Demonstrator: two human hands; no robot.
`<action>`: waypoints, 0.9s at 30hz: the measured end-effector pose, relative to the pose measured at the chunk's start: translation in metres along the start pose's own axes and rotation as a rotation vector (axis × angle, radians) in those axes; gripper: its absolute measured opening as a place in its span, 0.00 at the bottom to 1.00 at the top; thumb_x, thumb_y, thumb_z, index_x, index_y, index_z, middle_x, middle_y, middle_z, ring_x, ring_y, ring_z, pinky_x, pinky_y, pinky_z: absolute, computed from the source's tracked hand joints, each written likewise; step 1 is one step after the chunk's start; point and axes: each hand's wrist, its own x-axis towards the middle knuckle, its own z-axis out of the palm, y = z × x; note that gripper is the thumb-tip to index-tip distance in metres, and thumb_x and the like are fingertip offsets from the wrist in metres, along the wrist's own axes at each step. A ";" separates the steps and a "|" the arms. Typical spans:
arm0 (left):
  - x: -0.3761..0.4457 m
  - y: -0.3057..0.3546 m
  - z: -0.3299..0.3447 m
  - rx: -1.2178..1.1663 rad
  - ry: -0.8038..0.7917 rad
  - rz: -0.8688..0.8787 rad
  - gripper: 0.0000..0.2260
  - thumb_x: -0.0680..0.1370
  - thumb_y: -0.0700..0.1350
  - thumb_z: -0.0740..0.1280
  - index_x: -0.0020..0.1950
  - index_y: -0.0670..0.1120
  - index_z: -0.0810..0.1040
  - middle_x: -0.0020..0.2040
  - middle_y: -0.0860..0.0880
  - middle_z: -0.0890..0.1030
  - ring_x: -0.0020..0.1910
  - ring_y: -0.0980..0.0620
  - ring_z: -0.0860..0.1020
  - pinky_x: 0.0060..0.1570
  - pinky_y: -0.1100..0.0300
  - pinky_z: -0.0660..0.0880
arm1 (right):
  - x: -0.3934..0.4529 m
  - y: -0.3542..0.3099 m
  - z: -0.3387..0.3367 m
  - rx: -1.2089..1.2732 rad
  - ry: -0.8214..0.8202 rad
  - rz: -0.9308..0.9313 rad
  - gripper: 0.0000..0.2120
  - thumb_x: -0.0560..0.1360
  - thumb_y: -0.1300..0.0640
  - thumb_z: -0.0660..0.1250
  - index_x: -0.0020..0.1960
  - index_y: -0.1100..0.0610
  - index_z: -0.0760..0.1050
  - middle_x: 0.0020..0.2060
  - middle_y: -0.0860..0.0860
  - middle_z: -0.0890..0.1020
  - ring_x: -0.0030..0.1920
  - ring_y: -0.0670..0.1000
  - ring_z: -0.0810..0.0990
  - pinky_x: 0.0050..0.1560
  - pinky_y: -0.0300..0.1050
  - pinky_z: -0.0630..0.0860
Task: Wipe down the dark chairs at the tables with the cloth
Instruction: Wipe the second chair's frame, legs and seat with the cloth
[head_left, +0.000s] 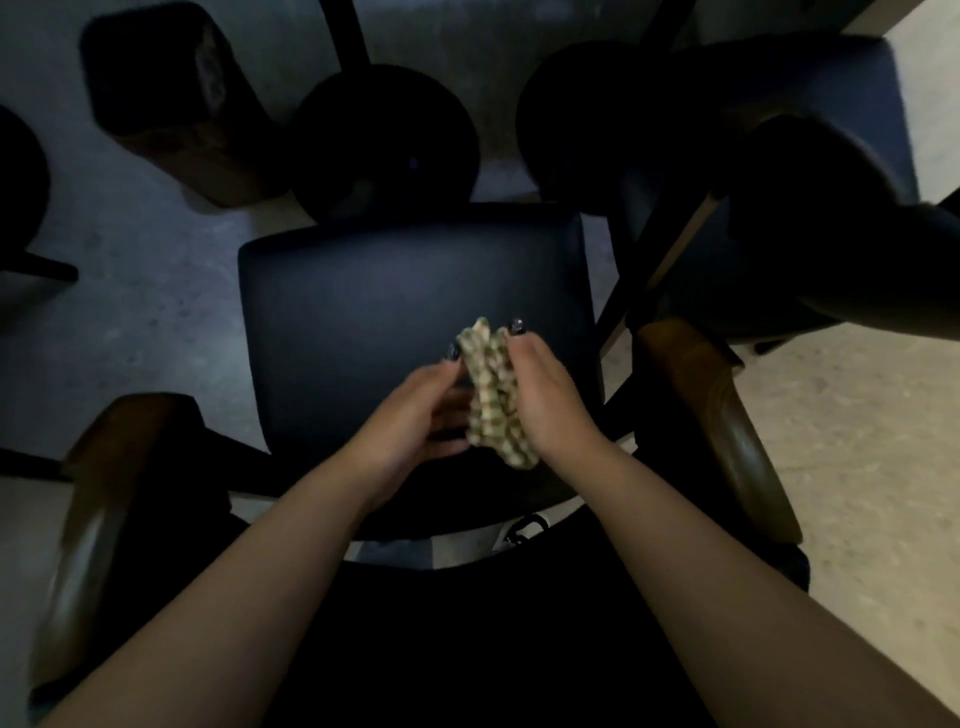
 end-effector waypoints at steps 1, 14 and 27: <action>0.001 0.015 0.001 -0.029 -0.053 0.047 0.20 0.78 0.61 0.58 0.61 0.50 0.75 0.48 0.51 0.83 0.45 0.56 0.81 0.51 0.54 0.76 | 0.001 -0.003 0.001 0.074 0.019 -0.020 0.09 0.80 0.50 0.56 0.47 0.48 0.74 0.46 0.48 0.80 0.47 0.45 0.78 0.50 0.41 0.73; 0.029 0.100 -0.020 0.136 0.186 0.438 0.07 0.75 0.37 0.71 0.38 0.46 0.78 0.29 0.56 0.81 0.29 0.64 0.78 0.29 0.71 0.72 | 0.034 -0.075 -0.013 0.392 0.227 -0.070 0.11 0.75 0.60 0.68 0.56 0.52 0.76 0.43 0.48 0.85 0.47 0.46 0.84 0.49 0.43 0.80; 0.042 0.117 0.011 -0.192 0.001 0.402 0.11 0.70 0.46 0.71 0.51 0.47 0.77 0.46 0.51 0.85 0.47 0.55 0.83 0.41 0.62 0.78 | 0.057 -0.096 -0.073 0.228 0.085 -0.205 0.12 0.74 0.68 0.64 0.49 0.51 0.76 0.47 0.50 0.84 0.48 0.47 0.82 0.44 0.41 0.77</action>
